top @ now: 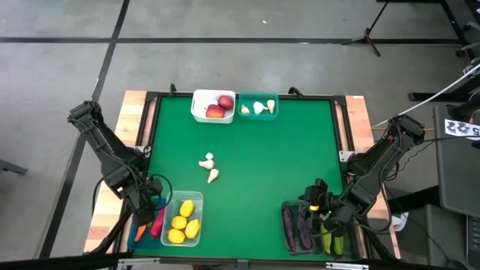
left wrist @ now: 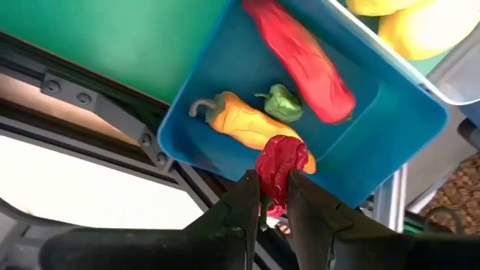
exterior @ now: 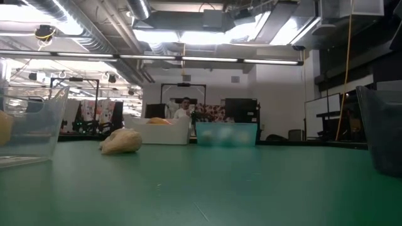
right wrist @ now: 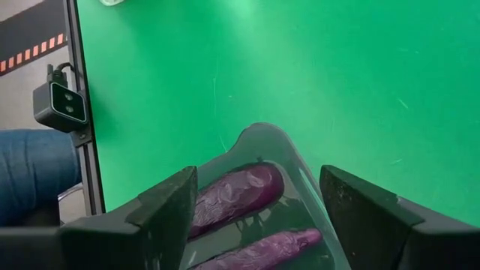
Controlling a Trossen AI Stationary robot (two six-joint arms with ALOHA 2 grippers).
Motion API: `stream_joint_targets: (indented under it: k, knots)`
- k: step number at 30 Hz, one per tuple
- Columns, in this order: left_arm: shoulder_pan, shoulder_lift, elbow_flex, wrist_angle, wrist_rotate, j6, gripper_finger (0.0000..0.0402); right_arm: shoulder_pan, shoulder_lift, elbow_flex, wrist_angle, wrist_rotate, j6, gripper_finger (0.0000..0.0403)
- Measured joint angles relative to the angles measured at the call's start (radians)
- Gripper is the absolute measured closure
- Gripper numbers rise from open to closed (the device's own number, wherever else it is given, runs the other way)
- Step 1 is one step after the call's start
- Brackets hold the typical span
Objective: Sort produce into baskets
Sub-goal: Put the red chili pepper into the blue bin, then put the white garlic into the green bin
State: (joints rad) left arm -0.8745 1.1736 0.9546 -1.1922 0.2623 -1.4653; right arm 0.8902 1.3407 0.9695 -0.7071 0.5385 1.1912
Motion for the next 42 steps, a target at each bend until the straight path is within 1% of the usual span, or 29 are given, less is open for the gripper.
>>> stream_joint_targets:
  k: [3, 5, 12, 15, 17, 19, 21, 24, 26, 28, 29, 32, 35, 37, 39, 42]
  knots:
    - [0.0, 0.0, 0.0, 0.016, 0.002, -0.021, 0.0339, 0.0, 0.0, 0.0, 0.001, 0.0, 0.0, 0.0123]
    - [0.0, 0.0, 0.0, 0.04, 0.002, -0.026, 0.0323, 0.0, 0.0, 0.0, 0.001, 0.0, 0.0, 0.0123]
    - [0.0, 0.0, 0.0, 0.05, -0.012, -0.073, 0.0215, 0.0, 0.0, 0.0, 0.002, 0.0, 0.0, 0.0123]
    - [0.0, 0.0, 0.0, 0.041, -0.031, -0.081, 0.0189, 0.0, 0.0, 0.0, 0.002, 0.0, 0.0, 0.0123]
    - [0.006, 0.0, 0.0, 0.036, -0.114, -0.096, 0.0185, 0.0, 0.0, 0.0, 0.002, 0.0, 0.0, 0.0123]
    - [0.033, 0.0, 0.0, 0.039, -0.24, -0.098, 0.0188, 0.0, 0.0, 0.0, 0.002, 0.0, 0.0, 0.0123]
    - [0.075, 0.0, 0.0, 0.066, -0.377, -0.065, 0.0193, 0.0, 0.0, 0.0, 0.002, 0.001, 0.0, 0.0123]
    - [0.159, 0.0, 0.0, 0.114, -0.615, 0.035, 0.02, 0.0, 0.0, 0.0, 0.002, 0.012, 0.0, 0.0123]
    - [0.223, 0.0, 0.0, 0.169, -0.774, 0.134, 0.0203, 0.0, 0.0, 0.0, 0.002, 0.019, 0.0, 0.0123]
    - [0.294, 0.004, 0.0, 0.217, -0.879, 0.268, 0.0203, 0.0, 0.0, 0.0, 0.002, 0.02, 0.0, 0.0123]
    - [0.332, 0.009, 0.0, 0.242, -0.907, 0.334, 0.0203, 0.0, 0.0, 0.0, 0.002, 0.02, 0.0, 0.0123]
    - [0.444, 0.042, 0.0, 0.302, -0.92, 0.559, 0.0203, 0.0, 0.0, 0.0, 0.002, 0.022, 0.0, 0.0123]
    - [0.534, 0.091, 0.0, 0.37, -0.914, 0.721, 0.0203, 0.0, 0.0, 0.0, 0.002, 0.038, 0.0, 0.0123]
    - [0.584, 0.13, 0.0, 0.42, -0.859, 0.82, 0.0203, 0.0, 0.0, 0.0, 0.003, 0.039, 0.0, 0.0123]
    - [0.621, 0.172, 0.0, 0.462, -0.774, 0.91, 0.0203, 0.0, 0.0, 0.0, 0.003, 0.039, 0.0, 0.0123]
    - [0.649, 0.225, -0.001, 0.494, -0.727, 1.016, 0.0203, 0.0, 0.0, 0.0, 0.002, 0.038, 0.0, 0.0123]
